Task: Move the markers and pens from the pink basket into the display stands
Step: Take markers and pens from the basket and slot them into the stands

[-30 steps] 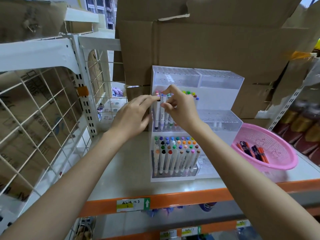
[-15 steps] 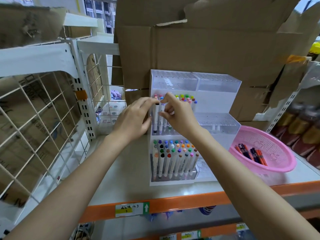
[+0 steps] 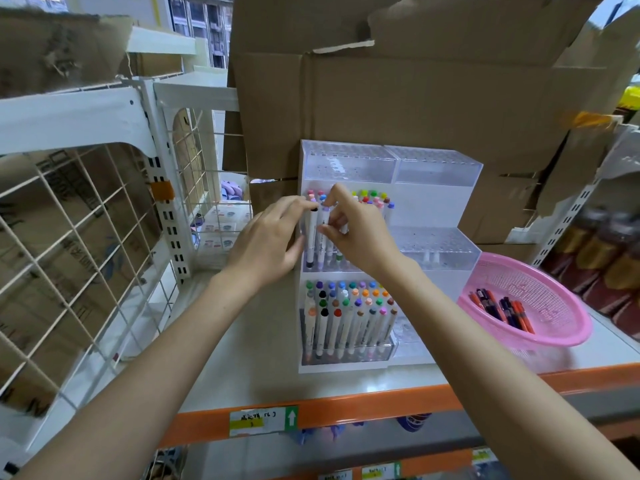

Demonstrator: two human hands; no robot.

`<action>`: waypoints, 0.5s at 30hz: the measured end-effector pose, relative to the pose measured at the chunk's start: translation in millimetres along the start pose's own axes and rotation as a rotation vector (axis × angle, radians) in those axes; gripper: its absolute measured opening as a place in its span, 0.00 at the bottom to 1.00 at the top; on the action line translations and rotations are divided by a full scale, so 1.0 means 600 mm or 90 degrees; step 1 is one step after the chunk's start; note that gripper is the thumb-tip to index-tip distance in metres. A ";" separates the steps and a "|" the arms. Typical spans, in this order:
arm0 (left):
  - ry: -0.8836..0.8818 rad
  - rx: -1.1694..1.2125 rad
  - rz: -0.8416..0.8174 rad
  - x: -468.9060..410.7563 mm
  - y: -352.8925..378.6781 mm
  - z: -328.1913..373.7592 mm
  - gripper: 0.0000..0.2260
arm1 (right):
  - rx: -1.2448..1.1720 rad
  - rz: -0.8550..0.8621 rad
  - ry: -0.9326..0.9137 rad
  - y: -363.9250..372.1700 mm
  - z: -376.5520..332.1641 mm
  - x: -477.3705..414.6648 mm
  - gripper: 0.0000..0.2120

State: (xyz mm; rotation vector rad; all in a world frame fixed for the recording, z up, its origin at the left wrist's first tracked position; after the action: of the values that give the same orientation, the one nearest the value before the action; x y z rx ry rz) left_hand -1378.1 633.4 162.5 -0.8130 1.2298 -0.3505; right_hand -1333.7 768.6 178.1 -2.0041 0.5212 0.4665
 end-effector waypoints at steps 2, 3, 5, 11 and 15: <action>-0.001 0.000 0.001 -0.001 0.001 0.003 0.23 | 0.073 0.040 -0.041 -0.002 -0.005 0.006 0.14; 0.002 -0.001 0.003 -0.001 0.002 0.004 0.23 | 0.099 0.072 -0.061 -0.003 -0.006 0.009 0.14; 0.004 -0.002 0.005 -0.002 0.003 0.007 0.25 | 0.125 0.131 -0.082 -0.007 -0.003 0.013 0.14; 0.039 -0.048 -0.028 -0.016 0.014 0.027 0.28 | 0.169 0.168 -0.034 -0.018 0.024 0.009 0.20; 0.037 -0.079 -0.047 -0.027 0.022 0.028 0.24 | 0.233 0.108 -0.019 -0.022 0.043 0.004 0.21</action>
State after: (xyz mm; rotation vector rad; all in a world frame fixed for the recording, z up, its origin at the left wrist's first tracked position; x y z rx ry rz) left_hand -1370.1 659.0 166.3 -0.9632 1.2871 -0.3623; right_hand -1327.6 796.5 174.8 -1.6084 0.7072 0.4663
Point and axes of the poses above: each hand's wrist, its own x-axis away from the middle knuckle, its own y-axis out of the palm, z = x × y, the point moved 5 cm from there along -x, towards the middle knuckle, and after that the axes turned 10 degrees about y, right-handed, at the moved point
